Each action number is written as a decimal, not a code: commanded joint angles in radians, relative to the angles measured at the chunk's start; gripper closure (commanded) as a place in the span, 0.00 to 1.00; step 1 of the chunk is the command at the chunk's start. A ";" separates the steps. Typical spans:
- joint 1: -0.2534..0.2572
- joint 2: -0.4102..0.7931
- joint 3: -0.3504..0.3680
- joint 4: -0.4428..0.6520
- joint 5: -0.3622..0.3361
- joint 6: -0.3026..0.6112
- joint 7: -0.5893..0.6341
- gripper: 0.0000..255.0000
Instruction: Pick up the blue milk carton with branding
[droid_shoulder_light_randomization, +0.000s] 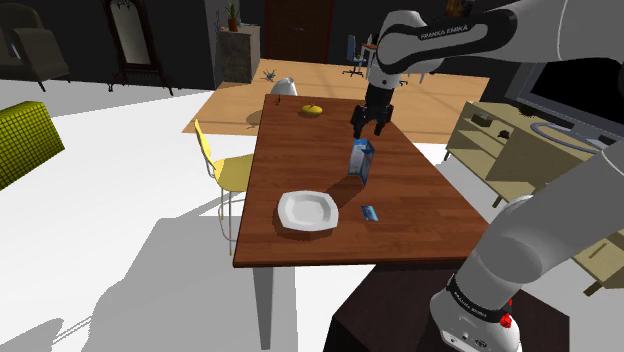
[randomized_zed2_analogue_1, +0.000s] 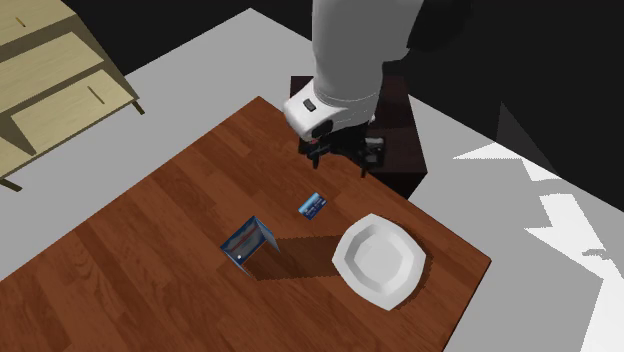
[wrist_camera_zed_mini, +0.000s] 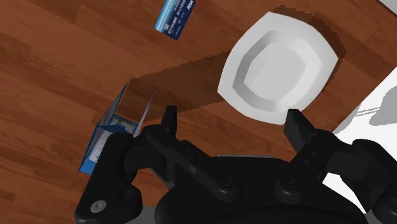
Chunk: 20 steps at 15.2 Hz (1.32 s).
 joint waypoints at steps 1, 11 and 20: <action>-0.013 0.066 -0.016 0.030 -0.002 0.030 0.001 0.00; -0.082 0.386 -0.098 0.229 0.020 0.118 -0.019 0.00; -0.145 0.619 -0.138 0.398 0.066 0.157 -0.036 0.00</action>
